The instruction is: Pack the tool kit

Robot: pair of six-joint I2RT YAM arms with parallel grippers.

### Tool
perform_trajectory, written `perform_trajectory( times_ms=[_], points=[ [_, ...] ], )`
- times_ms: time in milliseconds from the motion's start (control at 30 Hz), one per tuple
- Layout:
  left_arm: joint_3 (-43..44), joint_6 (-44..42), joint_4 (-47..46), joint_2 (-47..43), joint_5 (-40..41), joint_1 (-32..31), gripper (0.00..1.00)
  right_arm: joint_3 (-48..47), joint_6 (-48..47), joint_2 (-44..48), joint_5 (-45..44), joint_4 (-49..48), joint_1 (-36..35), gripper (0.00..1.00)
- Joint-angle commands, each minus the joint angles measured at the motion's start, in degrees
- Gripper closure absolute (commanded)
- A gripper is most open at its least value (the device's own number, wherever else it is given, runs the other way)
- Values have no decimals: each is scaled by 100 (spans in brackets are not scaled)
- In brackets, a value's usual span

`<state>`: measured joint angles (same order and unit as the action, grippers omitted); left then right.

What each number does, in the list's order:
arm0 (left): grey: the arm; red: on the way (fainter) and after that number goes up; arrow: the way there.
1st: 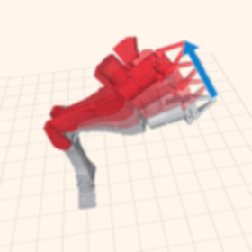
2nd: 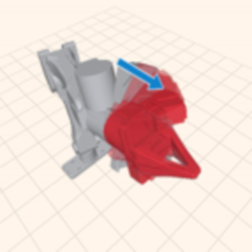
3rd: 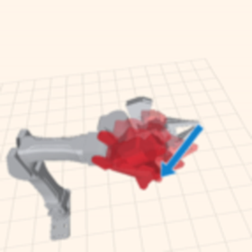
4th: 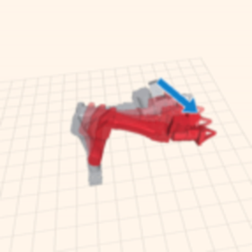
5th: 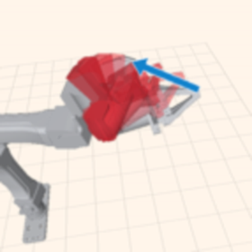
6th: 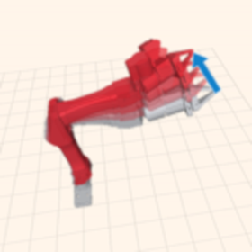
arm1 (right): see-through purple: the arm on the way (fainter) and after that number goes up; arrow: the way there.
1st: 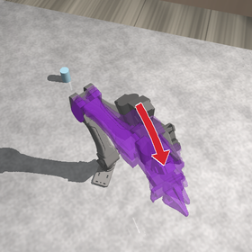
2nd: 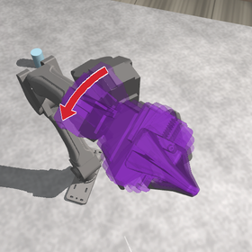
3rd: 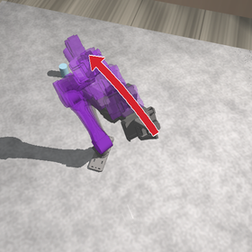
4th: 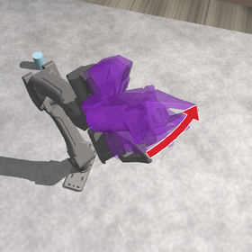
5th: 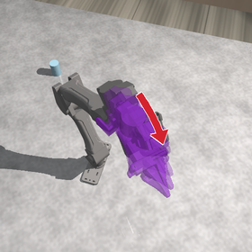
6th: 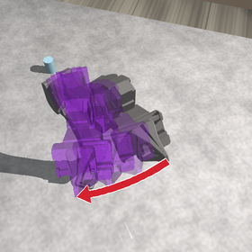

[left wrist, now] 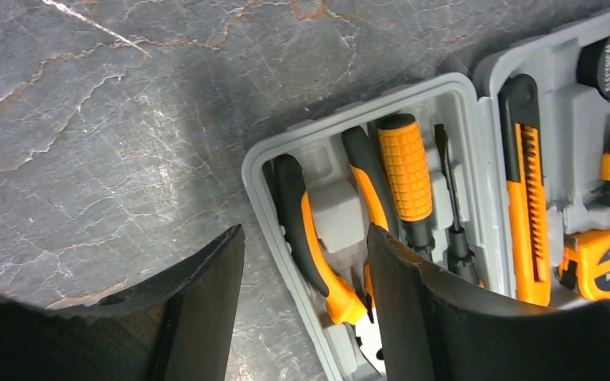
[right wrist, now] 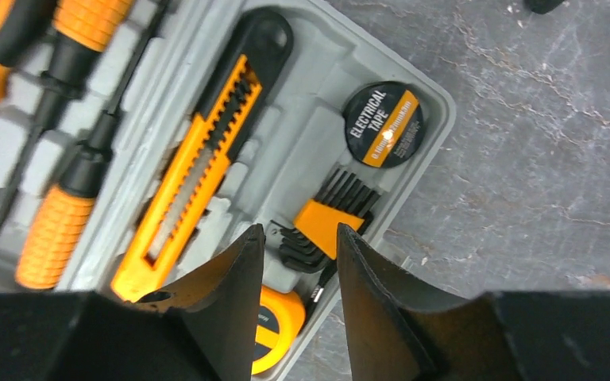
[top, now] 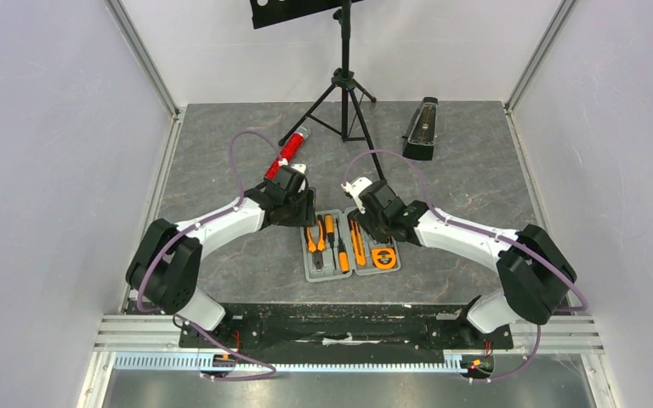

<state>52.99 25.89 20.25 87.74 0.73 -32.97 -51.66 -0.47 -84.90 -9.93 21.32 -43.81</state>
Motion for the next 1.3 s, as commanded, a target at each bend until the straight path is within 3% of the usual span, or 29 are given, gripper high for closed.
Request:
perform_trajectory(
  times_ms=[0, 500, 833, 900, 1167, 1267],
  points=[
    [-125, 334, -328, 145, 339, -8, 36, 108, -355, -206, -664, -175, -40, 59],
    [-381, 359, -329, 375, 499, 1, 45, 419, -539, -172, 14, -357, -207, 61],
    [-561, 321, -226, 342, 774, 157, 63, 612, -672, -410, -685, -505, -270, 65],
    [-575, 303, -167, 333, 835, 228, 65, 622, -706, -455, -750, -539, -332, 68],
    [-724, 252, 29, 139, 1173, 501, 69, 248, -818, -458, -683, -566, -719, 100],
    [-738, 256, 40, 20, 1209, 570, 70, -22, -854, -367, -738, -454, -851, 100]
  ],
)
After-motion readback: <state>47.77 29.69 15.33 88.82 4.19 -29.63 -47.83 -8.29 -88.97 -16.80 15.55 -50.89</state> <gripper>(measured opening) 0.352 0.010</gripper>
